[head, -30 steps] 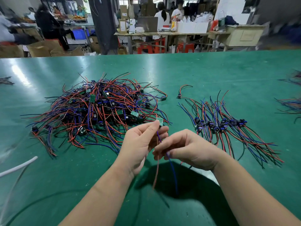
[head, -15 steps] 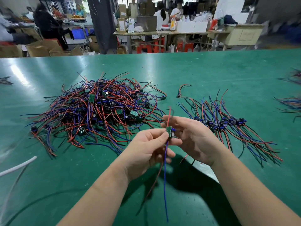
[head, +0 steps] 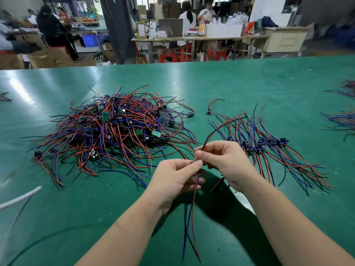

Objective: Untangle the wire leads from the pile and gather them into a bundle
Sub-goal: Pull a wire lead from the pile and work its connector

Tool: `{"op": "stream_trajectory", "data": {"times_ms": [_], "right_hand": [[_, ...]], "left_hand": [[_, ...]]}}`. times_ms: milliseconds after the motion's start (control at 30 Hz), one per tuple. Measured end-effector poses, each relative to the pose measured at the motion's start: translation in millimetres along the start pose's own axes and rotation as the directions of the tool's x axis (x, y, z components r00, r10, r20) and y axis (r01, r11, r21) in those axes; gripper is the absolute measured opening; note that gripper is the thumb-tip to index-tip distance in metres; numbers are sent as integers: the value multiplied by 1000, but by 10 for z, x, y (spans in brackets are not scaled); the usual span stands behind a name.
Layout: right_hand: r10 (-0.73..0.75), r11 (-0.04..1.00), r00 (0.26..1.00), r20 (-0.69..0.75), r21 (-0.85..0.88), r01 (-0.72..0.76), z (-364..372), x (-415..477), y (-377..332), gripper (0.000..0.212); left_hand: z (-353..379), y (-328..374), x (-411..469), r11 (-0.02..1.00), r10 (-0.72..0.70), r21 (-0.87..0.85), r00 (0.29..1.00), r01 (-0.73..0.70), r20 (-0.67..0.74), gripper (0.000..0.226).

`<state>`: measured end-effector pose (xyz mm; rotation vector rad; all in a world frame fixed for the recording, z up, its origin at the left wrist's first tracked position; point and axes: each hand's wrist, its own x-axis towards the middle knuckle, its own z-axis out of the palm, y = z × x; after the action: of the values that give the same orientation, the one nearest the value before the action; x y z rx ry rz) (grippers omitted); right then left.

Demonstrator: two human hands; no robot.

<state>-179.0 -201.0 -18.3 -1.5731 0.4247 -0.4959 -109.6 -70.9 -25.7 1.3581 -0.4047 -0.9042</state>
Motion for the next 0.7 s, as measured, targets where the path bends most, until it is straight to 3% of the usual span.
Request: {"op": "stream_trajectory", "data": {"times_ms": [100,267,433,533,633,700], "right_hand": [[4,1000,996,-92,10,-3,-11,17,-3,13],[76,980,923,-376,197,0,-298,104,-79,16],[111,966,909,-401,258,-4,-318,102,-13,12],[85,961,882,-463,270,50,-337,107,-30,19],[173,955,893,-415,291,-50,-348,152,-23,39],[271,938,897,-348,305,-165,-312,172,-11,43]], "left_hand": [[1,1,-21,999,5,54,999,-7,52,8],[-2,15,-133,973,-159,216,919,84,360,7],[-59,39,-155,951,-240,290,846,107,475,5],[-115,63,-161,946,-264,306,807,109,529,5],[-135,74,-163,971,-207,218,785,94,584,6],[-126,98,-155,994,-106,66,815,84,570,12]]}}
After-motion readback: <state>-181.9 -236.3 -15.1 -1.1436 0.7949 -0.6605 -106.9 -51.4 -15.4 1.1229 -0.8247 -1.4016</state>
